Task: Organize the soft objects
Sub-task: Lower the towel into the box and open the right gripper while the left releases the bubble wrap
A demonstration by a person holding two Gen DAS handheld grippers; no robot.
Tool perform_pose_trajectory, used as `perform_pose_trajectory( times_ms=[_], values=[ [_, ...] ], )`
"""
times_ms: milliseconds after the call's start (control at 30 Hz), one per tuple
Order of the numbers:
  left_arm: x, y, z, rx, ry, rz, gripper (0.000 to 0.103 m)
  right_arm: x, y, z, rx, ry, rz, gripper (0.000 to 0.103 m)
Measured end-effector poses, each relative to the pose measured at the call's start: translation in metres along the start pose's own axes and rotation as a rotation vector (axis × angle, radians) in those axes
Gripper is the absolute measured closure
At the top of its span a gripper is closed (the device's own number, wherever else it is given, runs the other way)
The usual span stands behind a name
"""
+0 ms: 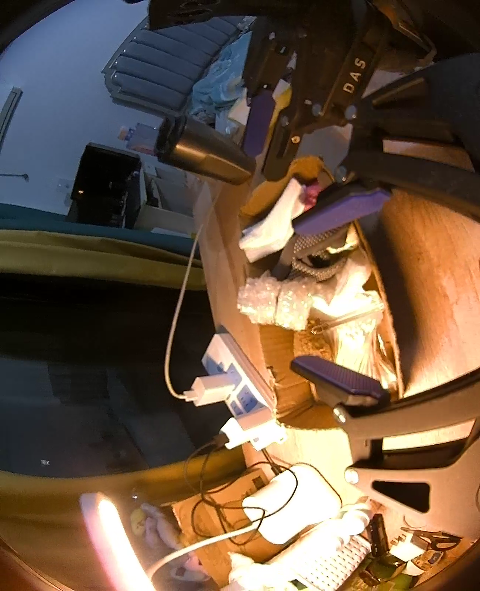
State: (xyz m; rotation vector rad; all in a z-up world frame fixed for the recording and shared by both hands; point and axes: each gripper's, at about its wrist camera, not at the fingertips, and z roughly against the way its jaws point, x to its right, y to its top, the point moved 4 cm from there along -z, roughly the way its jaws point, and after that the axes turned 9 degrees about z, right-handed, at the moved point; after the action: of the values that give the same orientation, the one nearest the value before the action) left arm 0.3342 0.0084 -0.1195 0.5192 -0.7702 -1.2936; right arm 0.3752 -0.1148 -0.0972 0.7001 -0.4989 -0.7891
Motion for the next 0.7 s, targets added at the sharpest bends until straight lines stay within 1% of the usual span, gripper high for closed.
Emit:
perform_pose_trajectory(
  times_ms=[700],
  values=[
    [0.007, -0.007, 0.094, 0.143, -0.021, -0.010, 0.033, -0.032, 0.000, 0.089, 0.110, -0.047, 0.037, 0.064]
  ],
)
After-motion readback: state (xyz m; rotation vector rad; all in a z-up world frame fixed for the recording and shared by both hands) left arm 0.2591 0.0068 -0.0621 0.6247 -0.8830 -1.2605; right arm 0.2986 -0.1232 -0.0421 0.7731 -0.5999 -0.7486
